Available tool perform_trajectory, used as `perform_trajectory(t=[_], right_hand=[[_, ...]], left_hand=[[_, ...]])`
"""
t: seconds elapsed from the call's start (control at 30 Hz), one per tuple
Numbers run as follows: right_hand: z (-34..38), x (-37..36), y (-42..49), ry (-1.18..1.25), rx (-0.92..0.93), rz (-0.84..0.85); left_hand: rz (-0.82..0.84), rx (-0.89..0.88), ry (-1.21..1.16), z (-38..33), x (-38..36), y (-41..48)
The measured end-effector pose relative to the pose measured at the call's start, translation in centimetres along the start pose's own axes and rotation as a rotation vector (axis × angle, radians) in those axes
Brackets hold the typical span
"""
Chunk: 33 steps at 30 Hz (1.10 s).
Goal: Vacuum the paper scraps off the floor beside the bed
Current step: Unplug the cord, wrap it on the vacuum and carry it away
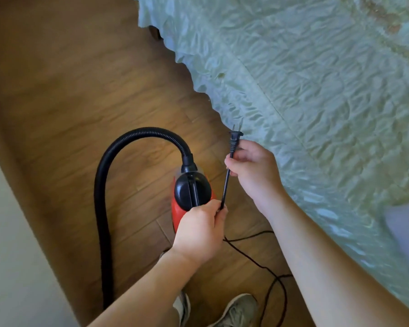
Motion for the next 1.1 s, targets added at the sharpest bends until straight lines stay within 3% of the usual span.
perform_trajectory(t=[0.7, 1.1], right_hand=[[-12.5, -14.3, 12.2, -0.349, -0.057, 0.283], [-16.6, -16.2, 15.6, -0.396, -0.092, 0.277]], left_hand=[[-0.165, 0.375, -0.098, 18.2, -8.1, -0.8], [-0.192, 0.478, -0.112, 22.5, -11.0, -0.8]])
Point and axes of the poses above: each hand's wrist, its own y-axis towards the middle knuckle, its own x-axis out of the back of the hand, z = x × y, the point moved 10 cm from there along y, towards the middle knuckle, and after that the axes turned 13 degrees about -x, right-handed, at the moved point
